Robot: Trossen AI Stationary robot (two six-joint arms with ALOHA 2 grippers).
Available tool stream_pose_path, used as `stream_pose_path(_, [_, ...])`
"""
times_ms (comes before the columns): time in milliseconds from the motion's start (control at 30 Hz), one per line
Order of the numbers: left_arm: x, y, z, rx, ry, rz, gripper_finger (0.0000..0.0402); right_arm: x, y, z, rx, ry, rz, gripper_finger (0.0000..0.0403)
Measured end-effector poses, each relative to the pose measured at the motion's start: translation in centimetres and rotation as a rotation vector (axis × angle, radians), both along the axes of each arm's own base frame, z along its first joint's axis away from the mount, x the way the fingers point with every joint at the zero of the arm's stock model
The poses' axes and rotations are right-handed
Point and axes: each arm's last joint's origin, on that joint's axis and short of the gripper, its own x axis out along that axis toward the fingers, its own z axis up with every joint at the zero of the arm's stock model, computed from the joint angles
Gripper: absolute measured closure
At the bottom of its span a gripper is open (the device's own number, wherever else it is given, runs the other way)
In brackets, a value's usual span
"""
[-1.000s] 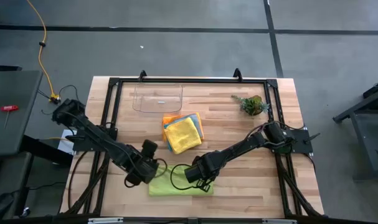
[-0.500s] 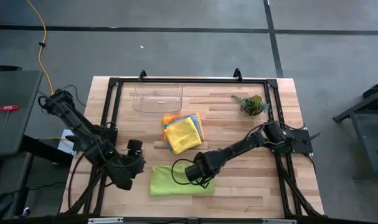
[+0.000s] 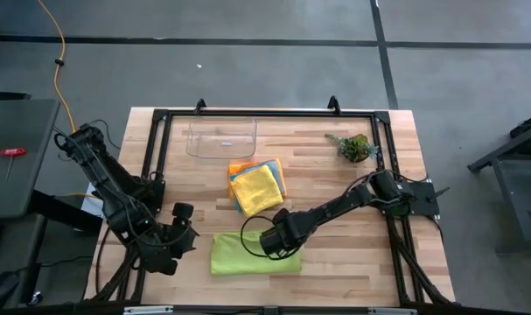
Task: Fold microfiber towels
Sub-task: Fold the green towel
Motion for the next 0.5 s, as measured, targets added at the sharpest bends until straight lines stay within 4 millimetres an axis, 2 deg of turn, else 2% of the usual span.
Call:
stream_pose_path(267, [-0.6,-0.6,0.0,0.002,0.001,-0.029,0.0243,-1.4,-0.8,0.4,-0.12,0.131,-0.032,0.0225])
stream_pose_path(367, [-1.0,-0.9,0.0,0.0,-0.004,-0.028,0.0243,-2.3,-0.9,1.4,-0.177,0.156,-0.055,0.0203])
stream_pose_path(500, [-1.7,-1.7,-0.1,0.024,-0.082,0.002,0.0245,-3.5,0.3,3.0,-0.2,0.112,-0.016,0.0199])
